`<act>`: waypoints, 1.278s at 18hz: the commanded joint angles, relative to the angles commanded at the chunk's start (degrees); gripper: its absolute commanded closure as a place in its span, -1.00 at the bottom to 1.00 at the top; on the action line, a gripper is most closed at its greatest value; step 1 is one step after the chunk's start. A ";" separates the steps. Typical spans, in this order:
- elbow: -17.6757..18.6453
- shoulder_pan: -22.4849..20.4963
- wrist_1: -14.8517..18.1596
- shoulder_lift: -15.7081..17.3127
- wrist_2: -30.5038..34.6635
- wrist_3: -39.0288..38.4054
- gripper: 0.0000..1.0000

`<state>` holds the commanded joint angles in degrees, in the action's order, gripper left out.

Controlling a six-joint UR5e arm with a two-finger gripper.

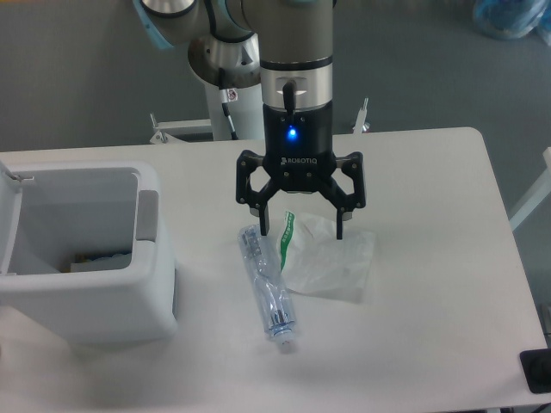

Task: Place the trash in the trash can

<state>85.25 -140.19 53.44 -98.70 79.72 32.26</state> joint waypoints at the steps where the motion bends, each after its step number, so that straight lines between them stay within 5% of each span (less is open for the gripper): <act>1: 0.00 -0.17 0.09 0.00 -0.09 0.17 -1.00; 11: 0.35 0.09 -0.17 -1.75 -0.26 -0.35 -1.00; 23: -0.17 1.05 -1.23 -8.77 -1.15 -9.91 -1.00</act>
<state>85.08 -139.13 52.21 -107.48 78.57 22.35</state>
